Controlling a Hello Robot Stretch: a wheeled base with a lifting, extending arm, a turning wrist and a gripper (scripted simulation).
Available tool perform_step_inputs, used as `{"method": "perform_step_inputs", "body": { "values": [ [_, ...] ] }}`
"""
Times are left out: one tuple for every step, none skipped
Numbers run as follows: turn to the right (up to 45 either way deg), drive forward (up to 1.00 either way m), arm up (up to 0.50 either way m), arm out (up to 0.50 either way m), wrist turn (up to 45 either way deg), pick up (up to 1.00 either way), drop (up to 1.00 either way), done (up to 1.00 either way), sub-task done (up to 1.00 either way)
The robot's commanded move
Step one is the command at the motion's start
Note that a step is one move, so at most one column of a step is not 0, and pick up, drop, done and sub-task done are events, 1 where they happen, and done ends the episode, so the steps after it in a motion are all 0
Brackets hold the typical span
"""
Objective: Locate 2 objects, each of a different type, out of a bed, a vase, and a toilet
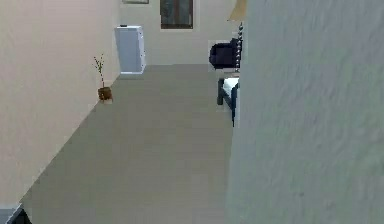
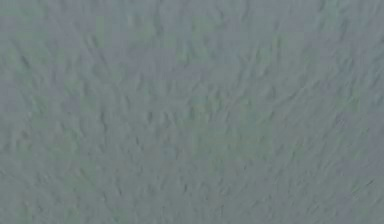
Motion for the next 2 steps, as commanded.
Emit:
{"method": "perform_step_inputs", "body": {
  "values": [
    [-3.0,0.0,0.0,0.0,0.0,0.0,0.0,0.0,0.0],
    [0.0,1.0,0.0,0.0,0.0,0.0,0.0,0.0,0.0]
  ]
}}
